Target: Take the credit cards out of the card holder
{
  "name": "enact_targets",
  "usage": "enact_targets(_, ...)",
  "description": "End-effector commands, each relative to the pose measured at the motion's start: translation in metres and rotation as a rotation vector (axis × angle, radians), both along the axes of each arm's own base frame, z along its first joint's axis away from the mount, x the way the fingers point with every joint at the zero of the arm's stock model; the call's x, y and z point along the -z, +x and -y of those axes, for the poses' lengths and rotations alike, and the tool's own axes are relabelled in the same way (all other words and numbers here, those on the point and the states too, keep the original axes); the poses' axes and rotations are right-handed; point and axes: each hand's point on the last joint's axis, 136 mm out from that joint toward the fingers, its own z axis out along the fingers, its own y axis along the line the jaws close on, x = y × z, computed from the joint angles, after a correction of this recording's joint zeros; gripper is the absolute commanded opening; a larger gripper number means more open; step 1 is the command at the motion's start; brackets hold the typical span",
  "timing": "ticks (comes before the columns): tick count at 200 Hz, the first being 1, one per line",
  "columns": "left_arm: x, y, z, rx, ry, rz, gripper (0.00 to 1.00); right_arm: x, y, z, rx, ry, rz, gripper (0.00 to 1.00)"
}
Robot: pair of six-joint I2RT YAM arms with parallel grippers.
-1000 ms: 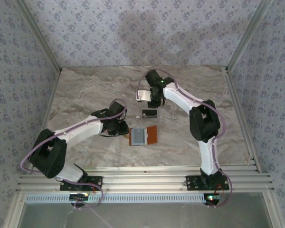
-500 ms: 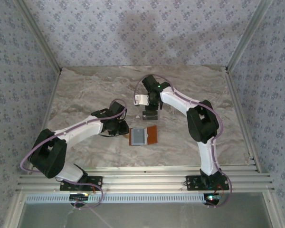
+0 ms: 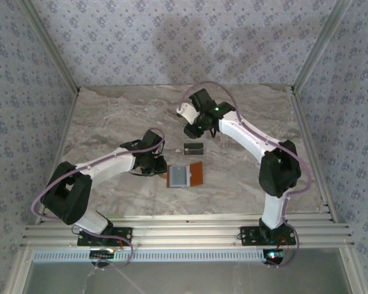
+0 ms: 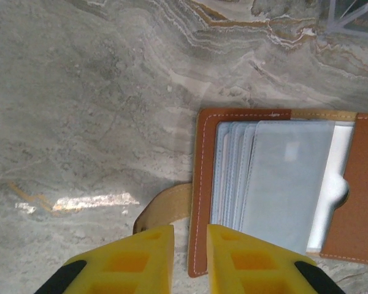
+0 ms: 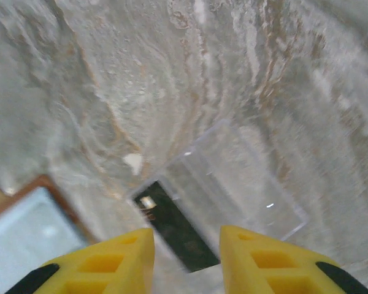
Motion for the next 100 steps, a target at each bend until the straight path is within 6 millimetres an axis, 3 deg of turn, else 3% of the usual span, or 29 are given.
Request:
enact_targets(1, -0.006, 0.009, 0.012, 0.018, -0.050, 0.006, 0.21, 0.004, -0.028, -0.007, 0.260, 0.202, -0.224, 0.32)
enact_targets(46, 0.010, 0.006, 0.010, 0.019, -0.041, -0.046, 0.20, 0.015, -0.069, -0.028, 0.425, 0.444, -0.530, 0.27)
enact_targets(100, 0.028, -0.001, 0.002, 0.012, -0.024, -0.085, 0.18, 0.053, -0.105, -0.055, 0.489, 0.476, -0.731, 0.27)
